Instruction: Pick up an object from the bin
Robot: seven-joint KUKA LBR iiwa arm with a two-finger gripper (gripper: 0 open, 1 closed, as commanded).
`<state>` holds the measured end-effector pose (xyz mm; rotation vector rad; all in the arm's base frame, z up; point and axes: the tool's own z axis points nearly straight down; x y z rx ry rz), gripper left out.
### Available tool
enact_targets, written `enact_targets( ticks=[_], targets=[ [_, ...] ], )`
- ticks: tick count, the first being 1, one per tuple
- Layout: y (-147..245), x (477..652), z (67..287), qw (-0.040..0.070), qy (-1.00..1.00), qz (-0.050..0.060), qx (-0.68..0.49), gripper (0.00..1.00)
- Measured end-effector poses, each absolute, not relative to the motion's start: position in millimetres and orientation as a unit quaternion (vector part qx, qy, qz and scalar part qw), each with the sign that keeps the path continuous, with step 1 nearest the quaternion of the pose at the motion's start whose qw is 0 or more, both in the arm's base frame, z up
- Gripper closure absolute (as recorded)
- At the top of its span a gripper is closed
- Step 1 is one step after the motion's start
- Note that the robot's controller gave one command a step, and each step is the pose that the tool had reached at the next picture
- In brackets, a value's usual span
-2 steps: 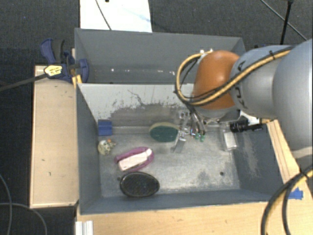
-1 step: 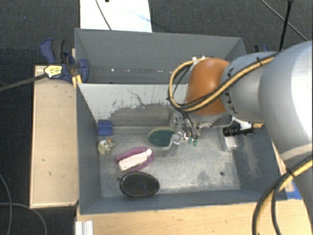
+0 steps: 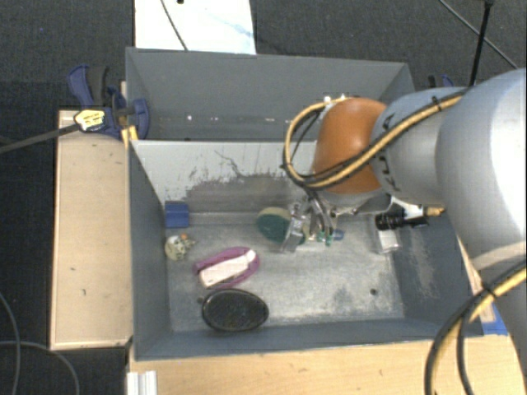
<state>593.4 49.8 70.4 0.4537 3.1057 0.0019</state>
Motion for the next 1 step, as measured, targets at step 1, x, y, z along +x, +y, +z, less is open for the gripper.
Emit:
enact_targets(
  ticks=[1],
  targets=[
    [42.2, 563.9, 202.4, 0.005, 0.993, 0.001, 0.117, 1.00]
  ],
)
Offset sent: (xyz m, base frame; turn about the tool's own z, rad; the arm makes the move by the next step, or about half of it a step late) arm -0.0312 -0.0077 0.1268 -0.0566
